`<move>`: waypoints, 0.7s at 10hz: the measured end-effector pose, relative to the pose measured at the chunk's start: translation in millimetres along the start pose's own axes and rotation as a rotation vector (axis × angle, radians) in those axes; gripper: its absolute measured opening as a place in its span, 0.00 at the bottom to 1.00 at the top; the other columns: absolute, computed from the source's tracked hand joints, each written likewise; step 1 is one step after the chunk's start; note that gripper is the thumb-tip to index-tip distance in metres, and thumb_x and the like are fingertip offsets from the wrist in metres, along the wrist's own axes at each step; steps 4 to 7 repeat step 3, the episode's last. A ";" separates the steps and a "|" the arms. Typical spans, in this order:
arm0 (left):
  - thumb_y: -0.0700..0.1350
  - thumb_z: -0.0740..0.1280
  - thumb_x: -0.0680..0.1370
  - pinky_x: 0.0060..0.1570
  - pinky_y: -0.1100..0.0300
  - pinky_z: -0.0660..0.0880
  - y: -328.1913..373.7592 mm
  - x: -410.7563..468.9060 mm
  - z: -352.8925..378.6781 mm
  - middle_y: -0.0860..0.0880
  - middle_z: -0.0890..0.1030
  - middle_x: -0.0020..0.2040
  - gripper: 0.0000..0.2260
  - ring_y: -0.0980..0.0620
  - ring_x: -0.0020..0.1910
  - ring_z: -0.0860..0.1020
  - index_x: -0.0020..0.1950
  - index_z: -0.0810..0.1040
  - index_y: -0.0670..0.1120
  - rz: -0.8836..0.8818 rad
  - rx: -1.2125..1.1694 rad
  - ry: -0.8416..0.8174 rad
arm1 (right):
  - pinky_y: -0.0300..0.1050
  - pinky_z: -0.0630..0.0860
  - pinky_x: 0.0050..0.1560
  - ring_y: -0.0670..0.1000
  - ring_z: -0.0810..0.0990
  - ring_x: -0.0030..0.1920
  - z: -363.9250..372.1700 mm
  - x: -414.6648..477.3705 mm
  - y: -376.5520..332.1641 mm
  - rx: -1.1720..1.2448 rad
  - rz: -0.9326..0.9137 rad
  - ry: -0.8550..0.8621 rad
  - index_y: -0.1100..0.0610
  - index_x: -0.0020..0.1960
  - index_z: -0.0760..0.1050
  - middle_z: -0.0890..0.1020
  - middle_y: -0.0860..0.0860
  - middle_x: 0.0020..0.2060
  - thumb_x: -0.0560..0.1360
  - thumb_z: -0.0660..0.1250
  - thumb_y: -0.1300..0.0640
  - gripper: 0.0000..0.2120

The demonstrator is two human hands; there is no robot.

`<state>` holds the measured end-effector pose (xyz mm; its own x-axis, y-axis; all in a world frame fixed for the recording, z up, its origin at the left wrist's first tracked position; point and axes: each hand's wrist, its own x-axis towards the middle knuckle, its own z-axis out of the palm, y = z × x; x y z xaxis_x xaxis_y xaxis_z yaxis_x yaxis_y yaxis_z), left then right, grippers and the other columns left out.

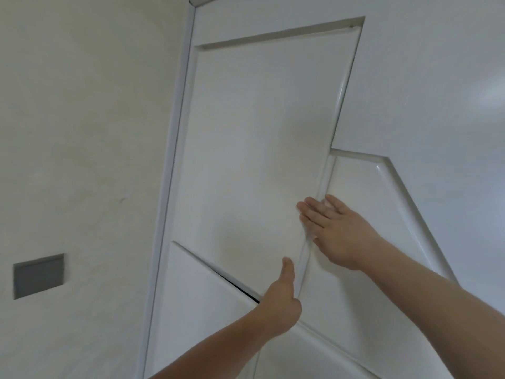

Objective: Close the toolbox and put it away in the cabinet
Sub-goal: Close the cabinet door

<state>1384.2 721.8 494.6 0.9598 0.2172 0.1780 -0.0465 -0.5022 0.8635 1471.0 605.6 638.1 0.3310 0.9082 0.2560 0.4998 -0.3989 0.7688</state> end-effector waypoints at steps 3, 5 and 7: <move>0.33 0.60 0.75 0.57 0.62 0.71 6.2 -27.9 -37.0 0.43 0.67 0.73 0.30 0.50 0.62 0.73 0.76 0.58 0.44 -0.026 -0.246 0.000 | 0.53 0.53 0.74 0.55 0.59 0.75 -15.7 2.9 -24.4 0.230 0.092 0.091 0.56 0.71 0.65 0.64 0.56 0.75 0.76 0.57 0.58 0.23; 0.33 0.60 0.75 0.57 0.62 0.71 6.2 -27.9 -37.0 0.43 0.67 0.73 0.30 0.50 0.62 0.73 0.76 0.58 0.44 -0.026 -0.246 0.000 | 0.53 0.53 0.74 0.55 0.59 0.75 -15.7 2.9 -24.4 0.230 0.092 0.091 0.56 0.71 0.65 0.64 0.56 0.75 0.76 0.57 0.58 0.23; 0.33 0.60 0.75 0.57 0.62 0.71 6.2 -27.9 -37.0 0.43 0.67 0.73 0.30 0.50 0.62 0.73 0.76 0.58 0.44 -0.026 -0.246 0.000 | 0.53 0.53 0.74 0.55 0.59 0.75 -15.7 2.9 -24.4 0.230 0.092 0.091 0.56 0.71 0.65 0.64 0.56 0.75 0.76 0.57 0.58 0.23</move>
